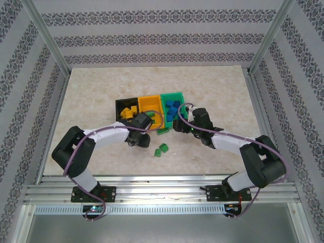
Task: Sort the legos into containers by color
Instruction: Pick up the lego from the center of the table, then place the lego in the container.
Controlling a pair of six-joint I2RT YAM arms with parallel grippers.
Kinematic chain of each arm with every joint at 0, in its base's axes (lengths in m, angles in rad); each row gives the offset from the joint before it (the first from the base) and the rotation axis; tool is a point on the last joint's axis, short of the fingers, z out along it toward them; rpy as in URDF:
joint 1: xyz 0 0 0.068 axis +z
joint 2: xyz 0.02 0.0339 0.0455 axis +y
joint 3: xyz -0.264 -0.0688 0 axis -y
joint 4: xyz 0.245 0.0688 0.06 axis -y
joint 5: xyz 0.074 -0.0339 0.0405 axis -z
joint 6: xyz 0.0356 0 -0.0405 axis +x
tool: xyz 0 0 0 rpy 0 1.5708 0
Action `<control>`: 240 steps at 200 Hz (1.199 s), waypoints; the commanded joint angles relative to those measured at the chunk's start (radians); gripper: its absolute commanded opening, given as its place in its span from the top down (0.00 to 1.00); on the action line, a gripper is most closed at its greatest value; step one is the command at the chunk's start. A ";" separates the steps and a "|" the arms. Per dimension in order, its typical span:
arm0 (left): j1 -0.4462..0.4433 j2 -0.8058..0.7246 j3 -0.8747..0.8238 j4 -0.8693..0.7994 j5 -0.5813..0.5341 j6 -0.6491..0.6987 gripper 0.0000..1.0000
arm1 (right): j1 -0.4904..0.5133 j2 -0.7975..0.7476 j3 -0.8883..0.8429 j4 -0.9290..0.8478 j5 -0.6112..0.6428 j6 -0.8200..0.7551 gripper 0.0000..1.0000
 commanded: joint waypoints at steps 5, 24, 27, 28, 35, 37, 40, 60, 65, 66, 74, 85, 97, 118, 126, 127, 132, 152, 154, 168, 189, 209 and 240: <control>-0.019 -0.081 -0.005 0.018 0.024 0.020 0.67 | -0.012 0.001 0.008 0.020 -0.005 -0.002 0.31; -0.019 -0.117 -0.016 0.064 0.068 0.040 0.68 | -0.012 0.001 0.008 0.022 -0.004 -0.001 0.31; -0.019 -0.119 -0.015 0.068 0.069 0.040 0.68 | -0.012 0.001 0.008 0.022 -0.004 0.000 0.31; -0.019 -0.120 -0.014 0.069 0.069 0.040 0.68 | -0.012 0.000 0.008 0.023 -0.005 0.000 0.31; -0.019 -0.130 -0.011 0.076 0.069 0.045 0.68 | -0.012 0.000 0.008 0.021 -0.003 -0.001 0.31; -0.019 -0.130 -0.009 0.078 0.069 0.047 0.69 | -0.012 0.000 0.008 0.021 -0.003 -0.001 0.31; -0.019 -0.133 -0.006 0.080 0.070 0.049 0.69 | -0.012 0.000 0.007 0.021 -0.002 -0.001 0.31; -0.017 -0.137 0.034 0.079 0.049 0.065 0.70 | -0.012 -0.006 0.005 0.022 -0.004 -0.001 0.31; -0.016 -0.132 0.050 0.073 0.040 0.069 0.70 | -0.012 -0.008 0.004 0.021 -0.004 -0.002 0.31; -0.016 -0.132 0.052 0.072 0.038 0.069 0.70 | -0.012 -0.008 0.004 0.022 -0.004 -0.002 0.31; -0.011 -0.121 0.083 0.061 0.019 0.077 0.70 | -0.012 -0.009 0.004 0.021 -0.002 0.000 0.31; -0.002 -0.094 0.132 0.042 -0.005 0.084 0.70 | -0.012 -0.012 0.002 0.021 -0.003 -0.001 0.31; 0.017 -0.055 0.187 0.020 -0.019 0.088 0.70 | -0.012 -0.014 0.001 0.022 -0.004 0.001 0.31; 0.048 0.020 0.298 -0.006 -0.011 0.083 0.70 | -0.012 -0.018 -0.002 0.021 -0.001 -0.001 0.31; 0.057 0.052 0.343 -0.018 -0.008 0.075 0.70 | -0.012 -0.019 -0.002 0.021 0.001 -0.001 0.31; 0.058 0.056 0.349 -0.020 -0.008 0.074 0.70 | -0.012 -0.019 -0.002 0.022 0.002 -0.001 0.31; 0.063 0.078 0.376 -0.029 -0.011 0.066 0.70 | -0.012 -0.020 -0.002 0.020 0.001 -0.004 0.31; 0.088 0.162 0.474 -0.063 -0.002 0.015 0.70 | -0.012 -0.026 -0.004 0.018 0.004 -0.005 0.31; 0.092 0.170 0.483 -0.065 0.003 0.010 0.69 | -0.012 -0.027 -0.004 0.017 0.004 -0.005 0.31; 0.108 0.217 0.532 -0.075 0.012 -0.022 0.67 | -0.012 -0.031 -0.007 0.017 0.009 -0.006 0.31; 0.116 0.266 0.587 -0.083 -0.008 -0.038 0.65 | -0.013 -0.040 -0.010 0.011 0.015 -0.009 0.31; 0.124 0.300 0.628 -0.090 -0.024 -0.046 0.65 | -0.013 -0.040 -0.010 0.010 0.015 -0.009 0.31; 0.136 0.319 0.641 -0.069 -0.008 -0.071 0.64 | -0.015 -0.033 -0.007 0.014 0.010 -0.006 0.31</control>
